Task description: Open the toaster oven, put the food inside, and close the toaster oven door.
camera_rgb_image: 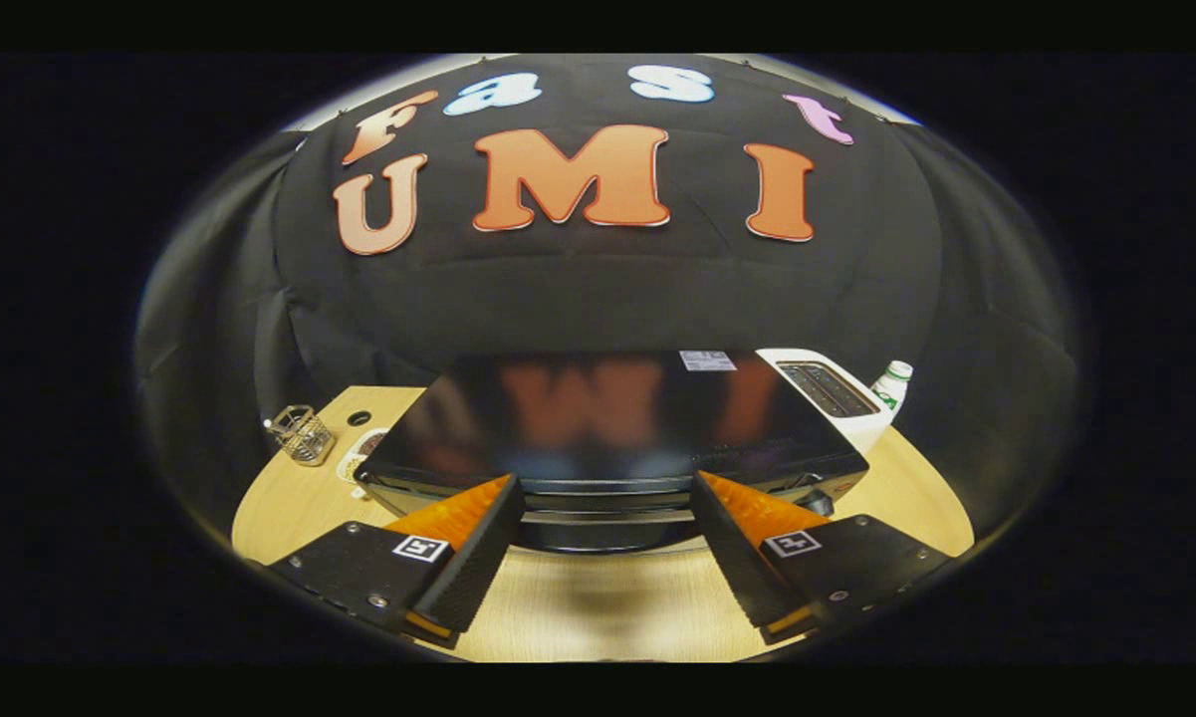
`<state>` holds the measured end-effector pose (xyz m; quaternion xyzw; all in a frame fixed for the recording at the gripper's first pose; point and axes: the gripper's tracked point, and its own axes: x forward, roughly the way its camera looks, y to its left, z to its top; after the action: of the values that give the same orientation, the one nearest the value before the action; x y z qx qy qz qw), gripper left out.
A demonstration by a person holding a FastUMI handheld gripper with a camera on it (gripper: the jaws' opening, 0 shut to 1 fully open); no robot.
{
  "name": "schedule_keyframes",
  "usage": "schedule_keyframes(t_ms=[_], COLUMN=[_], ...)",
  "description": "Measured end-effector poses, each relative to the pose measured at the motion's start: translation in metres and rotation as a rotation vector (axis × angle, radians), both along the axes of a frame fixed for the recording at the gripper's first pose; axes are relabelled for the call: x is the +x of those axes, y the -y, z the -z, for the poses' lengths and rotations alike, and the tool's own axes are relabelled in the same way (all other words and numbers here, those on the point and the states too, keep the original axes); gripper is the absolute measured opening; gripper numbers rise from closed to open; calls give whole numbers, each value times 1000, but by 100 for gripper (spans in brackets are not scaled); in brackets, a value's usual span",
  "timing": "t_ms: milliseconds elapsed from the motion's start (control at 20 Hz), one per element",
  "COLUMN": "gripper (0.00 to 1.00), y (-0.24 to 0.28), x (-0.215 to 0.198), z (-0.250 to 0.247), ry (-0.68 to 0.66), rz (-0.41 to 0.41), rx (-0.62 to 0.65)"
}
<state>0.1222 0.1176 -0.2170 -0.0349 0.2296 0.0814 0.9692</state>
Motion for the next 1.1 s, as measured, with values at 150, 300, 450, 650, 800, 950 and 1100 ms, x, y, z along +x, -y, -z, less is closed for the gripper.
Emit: schedule_keyframes(t_ms=[150, 300, 450, 650, 800, 950, 1100], gripper=[99, 99, 99, 99, 99, 100, 99], y=[3, 7, 11, 19, 26, 30, 32], x=[-16, -34, -52, -78, -100, -114, -119], z=[3, 8, 21, 59, 80, 98, 111], ry=[-6, -21, -62, -155, -202, -241, -267], rz=[-1, -9, -14, -13, -12, -10, -7], rx=[-3, 2, 0, -18, -29, -40, -52])
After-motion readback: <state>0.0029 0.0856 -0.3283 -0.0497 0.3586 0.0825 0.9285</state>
